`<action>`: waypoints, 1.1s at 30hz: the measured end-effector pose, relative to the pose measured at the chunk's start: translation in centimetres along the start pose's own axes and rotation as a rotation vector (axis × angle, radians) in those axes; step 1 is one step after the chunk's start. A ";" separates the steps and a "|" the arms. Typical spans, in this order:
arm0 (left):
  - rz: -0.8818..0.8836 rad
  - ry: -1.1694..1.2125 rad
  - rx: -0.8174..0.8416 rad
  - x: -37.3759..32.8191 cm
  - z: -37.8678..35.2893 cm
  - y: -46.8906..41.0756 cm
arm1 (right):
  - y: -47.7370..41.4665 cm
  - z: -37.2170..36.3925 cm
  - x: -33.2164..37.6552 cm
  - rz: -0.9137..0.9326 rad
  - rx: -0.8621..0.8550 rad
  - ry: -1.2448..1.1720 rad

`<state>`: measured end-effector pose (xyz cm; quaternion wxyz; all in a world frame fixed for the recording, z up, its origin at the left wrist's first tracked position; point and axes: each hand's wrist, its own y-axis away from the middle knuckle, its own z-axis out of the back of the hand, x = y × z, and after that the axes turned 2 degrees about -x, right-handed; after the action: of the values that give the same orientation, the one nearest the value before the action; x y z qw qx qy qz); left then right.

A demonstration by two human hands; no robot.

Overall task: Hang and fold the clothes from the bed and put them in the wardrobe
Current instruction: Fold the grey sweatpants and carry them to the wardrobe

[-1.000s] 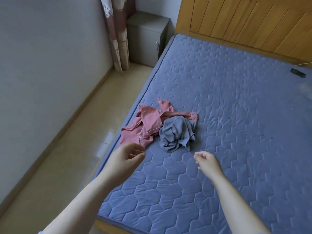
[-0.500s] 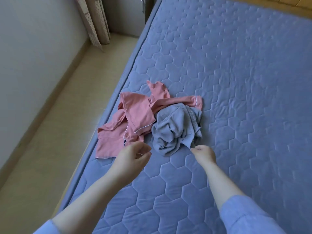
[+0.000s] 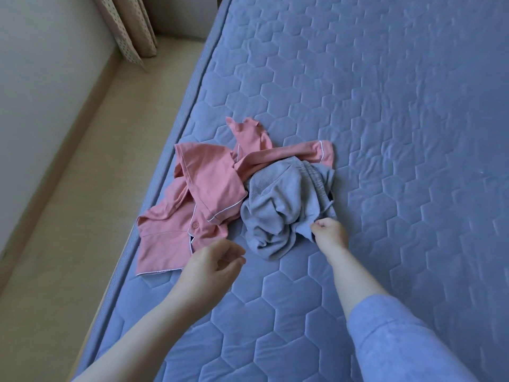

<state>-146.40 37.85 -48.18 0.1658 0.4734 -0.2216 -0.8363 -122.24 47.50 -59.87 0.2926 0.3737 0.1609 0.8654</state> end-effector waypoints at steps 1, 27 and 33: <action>-0.002 -0.003 0.004 -0.3 0.2 0.2 | 0.6 0.3 0.0 0.012 -0.002 -0.038; -0.558 -0.104 0.013 -22.8 17.2 19.1 | 32.7 33.5 24.7 0.762 0.282 0.115; -0.754 0.124 0.339 -29.6 20.7 24.2 | 40.5 38.7 29.9 0.921 0.256 0.131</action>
<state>-148.02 36.19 -4.80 -0.2192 0.5914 -0.1570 -0.7600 -125.63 37.07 2.69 -0.1802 0.3837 0.1022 0.8999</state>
